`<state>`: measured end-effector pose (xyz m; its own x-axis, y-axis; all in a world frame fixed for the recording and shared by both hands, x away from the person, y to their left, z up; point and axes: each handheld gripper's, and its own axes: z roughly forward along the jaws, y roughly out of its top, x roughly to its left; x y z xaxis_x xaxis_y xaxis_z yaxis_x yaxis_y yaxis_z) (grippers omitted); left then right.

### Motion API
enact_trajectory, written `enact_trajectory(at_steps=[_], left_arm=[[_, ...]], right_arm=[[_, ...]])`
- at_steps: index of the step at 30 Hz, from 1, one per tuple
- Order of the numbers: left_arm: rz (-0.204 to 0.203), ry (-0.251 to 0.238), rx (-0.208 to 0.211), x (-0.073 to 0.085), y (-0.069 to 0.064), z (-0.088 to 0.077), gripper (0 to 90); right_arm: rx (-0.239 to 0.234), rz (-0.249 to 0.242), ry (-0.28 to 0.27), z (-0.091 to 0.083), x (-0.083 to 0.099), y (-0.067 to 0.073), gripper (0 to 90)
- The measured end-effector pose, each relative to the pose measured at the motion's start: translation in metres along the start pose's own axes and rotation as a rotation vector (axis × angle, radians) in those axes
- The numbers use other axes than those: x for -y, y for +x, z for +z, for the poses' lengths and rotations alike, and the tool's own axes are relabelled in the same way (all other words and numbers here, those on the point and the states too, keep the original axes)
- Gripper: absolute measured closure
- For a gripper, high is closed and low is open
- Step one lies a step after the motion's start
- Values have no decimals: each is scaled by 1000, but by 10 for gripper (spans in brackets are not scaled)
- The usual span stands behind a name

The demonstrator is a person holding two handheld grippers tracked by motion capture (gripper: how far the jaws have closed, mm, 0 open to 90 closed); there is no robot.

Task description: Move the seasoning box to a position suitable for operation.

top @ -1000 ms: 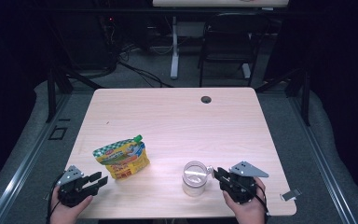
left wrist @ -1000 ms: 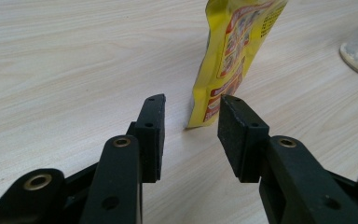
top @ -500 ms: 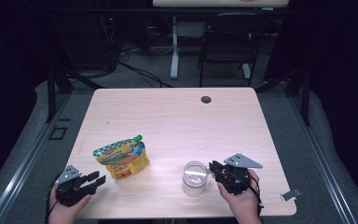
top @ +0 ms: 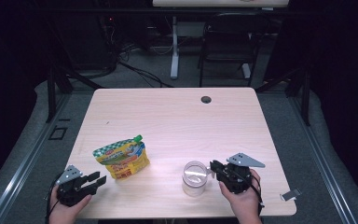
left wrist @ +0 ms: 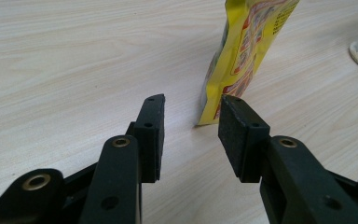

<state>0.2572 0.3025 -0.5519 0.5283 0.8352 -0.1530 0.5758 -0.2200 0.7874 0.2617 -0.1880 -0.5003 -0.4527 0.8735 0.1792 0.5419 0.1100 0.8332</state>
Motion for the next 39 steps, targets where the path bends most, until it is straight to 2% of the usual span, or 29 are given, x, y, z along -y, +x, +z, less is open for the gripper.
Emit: enact_trajectory(at_steps=[9,16,24,26,27,28,29,30,31,39], left_arm=[[6,3,-1,0,-1,0,614],[7,2,-4,0,0,0,615],[9,3,-3,0,-1,0,615],[8,2,-4,0,-1,1,615],[8,2,-5,0,-1,1,615],[8,2,-5,0,-1,1,615],[9,4,-5,0,-1,1,615],[9,4,-5,0,-1,1,615],[9,5,-5,0,-1,1,615],[9,4,-5,0,0,1,615]], right_arm=[[-19,26,-8,0,2,-3,840],[-26,26,-17,0,3,-2,860],[-8,40,-5,1,6,-5,879],[-12,71,14,3,8,-8,879],[-37,124,7,4,12,-13,862],[-37,124,7,4,12,-13,862],[-73,180,-7,4,13,-18,847],[-73,180,-7,4,13,-18,847],[-93,211,-10,5,14,-21,846],[-105,238,-11,7,16,-24,837]])
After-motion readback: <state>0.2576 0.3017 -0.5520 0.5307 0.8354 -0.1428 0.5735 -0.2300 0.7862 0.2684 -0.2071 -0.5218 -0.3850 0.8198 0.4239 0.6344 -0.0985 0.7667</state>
